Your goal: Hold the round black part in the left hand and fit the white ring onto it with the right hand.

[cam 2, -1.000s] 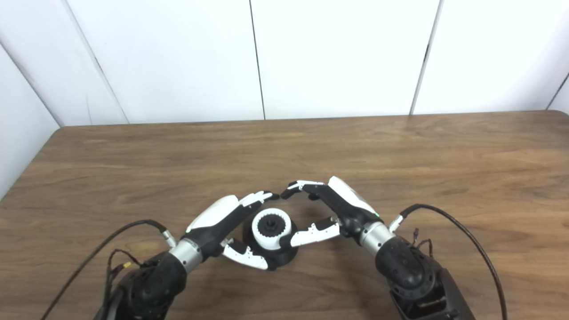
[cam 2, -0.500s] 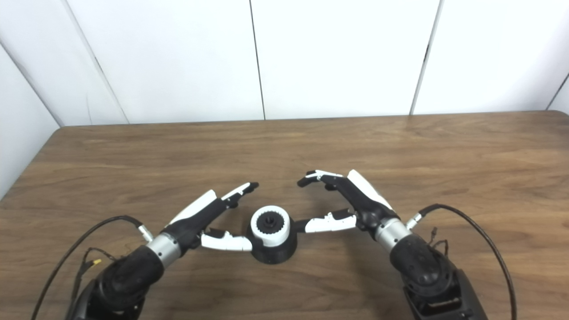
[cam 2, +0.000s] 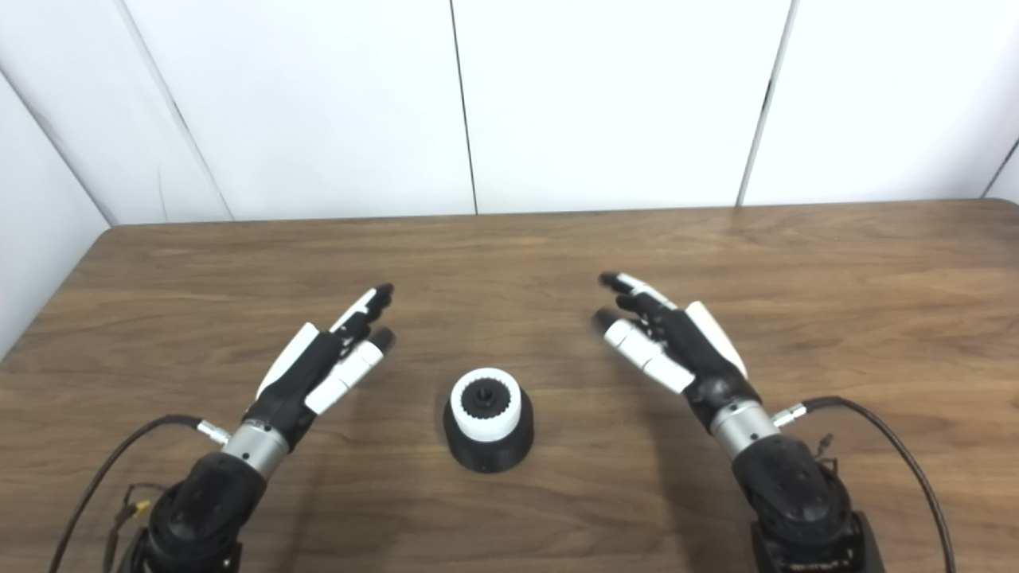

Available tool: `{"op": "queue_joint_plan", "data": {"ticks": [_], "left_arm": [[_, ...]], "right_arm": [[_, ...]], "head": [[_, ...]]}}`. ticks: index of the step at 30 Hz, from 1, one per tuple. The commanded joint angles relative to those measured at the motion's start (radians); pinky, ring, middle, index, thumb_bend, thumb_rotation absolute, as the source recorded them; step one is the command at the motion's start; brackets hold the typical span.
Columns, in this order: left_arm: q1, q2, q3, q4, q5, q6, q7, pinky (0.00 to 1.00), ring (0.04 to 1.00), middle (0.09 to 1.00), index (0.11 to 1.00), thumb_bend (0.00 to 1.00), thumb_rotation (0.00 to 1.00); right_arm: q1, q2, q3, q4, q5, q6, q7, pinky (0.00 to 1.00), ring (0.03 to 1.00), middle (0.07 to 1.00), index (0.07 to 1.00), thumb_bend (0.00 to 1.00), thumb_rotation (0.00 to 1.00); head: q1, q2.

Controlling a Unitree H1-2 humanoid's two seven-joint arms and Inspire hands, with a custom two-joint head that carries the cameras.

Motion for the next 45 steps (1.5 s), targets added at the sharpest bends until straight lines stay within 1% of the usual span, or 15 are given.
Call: {"op": "queue_joint_plan", "data": {"ticks": [1, 3, 5, 6, 7, 9, 11, 13, 16, 20, 25, 30, 34, 41, 45], "left_arm": [[-0.017, -0.016, 0.042, -0.015, -0.062, -0.045, 0.050, 0.99, 1.000, 1.000, 1.000, 0.72, 1.00], [-0.011, -0.037, 0.066, -0.006, -0.099, -0.062, 0.070, 1.00, 1.000, 1.000, 1.000, 0.73, 1.00], [-0.007, -0.059, 0.089, 0.008, -0.131, -0.092, 0.095, 1.00, 1.000, 1.000, 1.000, 0.73, 1.00], [-0.006, -0.068, 0.099, 0.016, -0.146, -0.105, 0.107, 1.00, 1.000, 1.000, 1.000, 0.73, 1.00], [-0.005, -0.077, 0.109, 0.024, -0.158, -0.119, 0.119, 1.00, 1.000, 1.000, 1.000, 0.74, 1.00], [-0.004, -0.091, 0.125, 0.040, -0.182, -0.150, 0.140, 1.00, 1.000, 1.000, 1.000, 0.69, 1.00], [-0.003, -0.102, 0.139, 0.056, -0.204, -0.183, 0.155, 1.00, 1.000, 1.000, 1.000, 0.67, 1.00], [-0.001, -0.106, 0.147, 0.065, -0.218, -0.201, 0.165, 1.00, 1.000, 1.000, 1.000, 0.65, 1.00], [0.002, -0.113, 0.159, 0.072, -0.235, -0.214, 0.178, 1.00, 1.000, 1.000, 1.000, 0.60, 1.00], [0.013, -0.098, 0.164, 0.066, -0.253, -0.207, 0.181, 1.00, 1.000, 1.000, 1.000, 0.56, 1.00], [0.024, -0.088, 0.176, 0.069, -0.264, -0.199, 0.195, 1.00, 1.000, 1.000, 1.000, 0.57, 1.00], [0.031, -0.094, 0.195, 0.065, -0.295, -0.161, 0.210, 1.00, 1.000, 1.000, 1.000, 0.58, 1.00], [0.033, -0.091, 0.197, 0.054, -0.302, -0.130, 0.224, 1.00, 1.000, 1.000, 1.000, 0.59, 1.00], [0.031, -0.081, 0.200, 0.058, -0.335, -0.116, 0.214, 1.00, 1.000, 1.000, 1.000, 0.59, 1.00], [0.030, -0.076, 0.200, 0.067, -0.349, -0.109, 0.216, 1.00, 1.000, 1.000, 1.000, 0.60, 1.00]], "right_arm": [[-0.020, 0.017, -0.026, -0.025, 0.055, -0.026, -0.025, 0.88, 0.946, 0.972, 0.953, 0.48, 0.87], [-0.013, 0.026, -0.038, -0.025, 0.072, -0.046, -0.040, 0.89, 0.952, 0.974, 0.950, 0.46, 0.91], [-0.008, 0.040, -0.052, -0.024, 0.097, -0.063, -0.054, 0.90, 0.947, 0.965, 0.938, 0.44, 0.94], [-0.007, 0.046, -0.057, -0.023, 0.107, -0.064, -0.060, 0.91, 0.946, 0.963, 0.935, 0.45, 0.95], [-0.005, 0.054, -0.063, -0.025, 0.118, -0.060, -0.068, 0.92, 0.949, 0.964, 0.935, 0.47, 0.97], [-0.002, 0.068, -0.072, -0.031, 0.139, -0.051, -0.082, 0.93, 0.952, 0.962, 0.930, 0.50, 1.00], [0.002, 0.082, -0.081, -0.039, 0.157, -0.034, -0.100, 0.94, 0.954, 0.960, 0.925, 0.50, 1.00], [0.004, 0.091, -0.086, -0.043, 0.172, -0.025, -0.113, 0.95, 0.959, 0.963, 0.925, 0.50, 1.00], [0.007, 0.095, -0.088, -0.042, 0.184, -0.028, -0.123, 0.97, 0.980, 0.973, 0.936, 0.50, 1.00], [0.010, 0.100, -0.091, -0.037, 0.200, -0.031, -0.139, 0.99, 0.997, 0.988, 0.951, 0.49, 1.00], [0.013, 0.105, -0.102, -0.031, 0.228, -0.033, -0.151, 1.00, 1.000, 1.000, 0.962, 0.50, 1.00], [0.012, 0.107, -0.121, -0.021, 0.267, -0.042, -0.163, 1.00, 1.000, 1.000, 0.967, 0.52, 1.00], [0.012, 0.106, -0.131, -0.014, 0.282, -0.040, -0.176, 1.00, 1.000, 1.000, 0.962, 0.54, 1.00], [0.008, 0.101, -0.144, -0.001, 0.306, -0.040, -0.187, 1.00, 1.000, 1.000, 0.961, 0.57, 1.00], [0.002, 0.100, -0.155, 0.013, 0.322, -0.057, -0.191, 1.00, 1.000, 1.000, 0.962, 0.58, 1.00]], "head": [[0.001, 0.000], [-0.007, -0.004], [-0.008, -0.005], [-0.008, -0.005], [-0.008, -0.004], [-0.009, -0.005], [-0.008, -0.003], [-0.008, -0.005], [-0.005, -0.004], [-0.002, -0.005], [-0.002, -0.005], [-0.005, -0.009], [-0.009, -0.008], [-0.008, -0.008], [-0.011, -0.005]]}}
